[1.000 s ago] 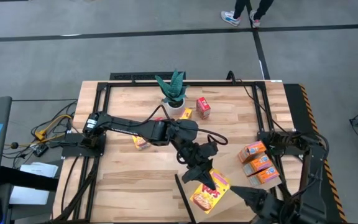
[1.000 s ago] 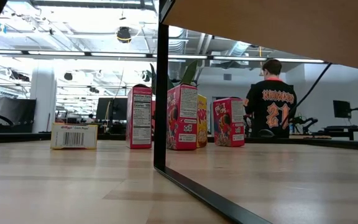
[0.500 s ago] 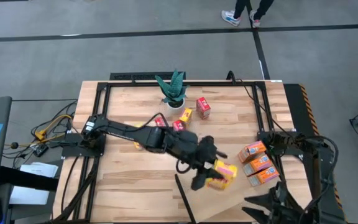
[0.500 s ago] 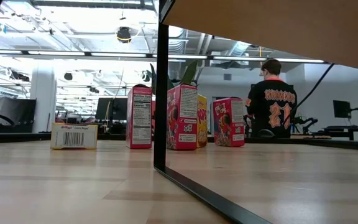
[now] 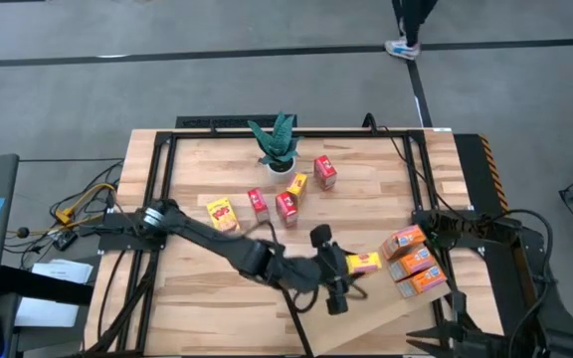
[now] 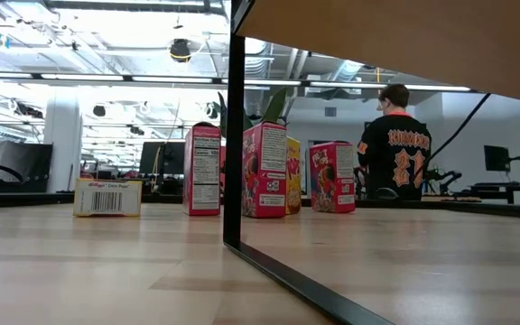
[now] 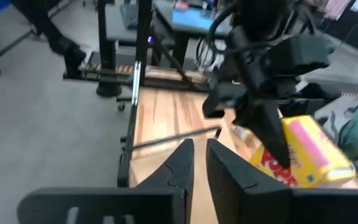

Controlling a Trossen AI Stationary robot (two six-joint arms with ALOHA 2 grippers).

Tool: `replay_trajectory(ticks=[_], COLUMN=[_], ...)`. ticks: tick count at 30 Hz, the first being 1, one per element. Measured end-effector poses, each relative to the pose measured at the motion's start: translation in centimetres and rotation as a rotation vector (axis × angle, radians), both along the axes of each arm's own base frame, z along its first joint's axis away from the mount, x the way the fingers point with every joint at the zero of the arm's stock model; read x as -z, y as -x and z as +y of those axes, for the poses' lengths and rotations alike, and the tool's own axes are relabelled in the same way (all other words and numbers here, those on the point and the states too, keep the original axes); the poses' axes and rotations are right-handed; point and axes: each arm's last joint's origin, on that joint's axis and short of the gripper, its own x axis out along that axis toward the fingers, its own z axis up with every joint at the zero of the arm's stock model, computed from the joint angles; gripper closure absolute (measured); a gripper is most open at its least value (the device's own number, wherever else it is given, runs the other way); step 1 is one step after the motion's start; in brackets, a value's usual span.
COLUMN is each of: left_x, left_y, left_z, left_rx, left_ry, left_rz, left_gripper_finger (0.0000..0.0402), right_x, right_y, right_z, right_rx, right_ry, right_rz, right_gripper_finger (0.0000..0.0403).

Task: Stack cereal on shelf
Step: Put the bottom right yellow cereal box on the shelf

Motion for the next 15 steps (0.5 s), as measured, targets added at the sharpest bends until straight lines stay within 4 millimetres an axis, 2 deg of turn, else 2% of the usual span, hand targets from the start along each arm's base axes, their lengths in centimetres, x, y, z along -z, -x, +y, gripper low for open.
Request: replay_trajectory(ticks=[4,7,15], left_x=[2.1,2.8,2.8], left_y=[-0.9,-1.4,-2.6], left_z=[-0.4,-0.2,1.6], left_rx=[-0.139,-0.195,-0.069], left_ry=[-0.091,-0.094,0.015], left_rz=[0.011,0.0,-0.023], left_gripper_finger=[0.0228,0.0228,0.0228], right_x=[0.0,0.1,0.0], right_y=[-0.3,-0.4,-0.4], right_z=[-0.1,-0.1,-0.1], right_rx=[-0.003,-0.005,-0.003], right_ry=[0.014,0.006,-0.006], right_rz=[0.024,0.035,0.034], right_gripper_finger=[0.0353,0.0359,0.0378])
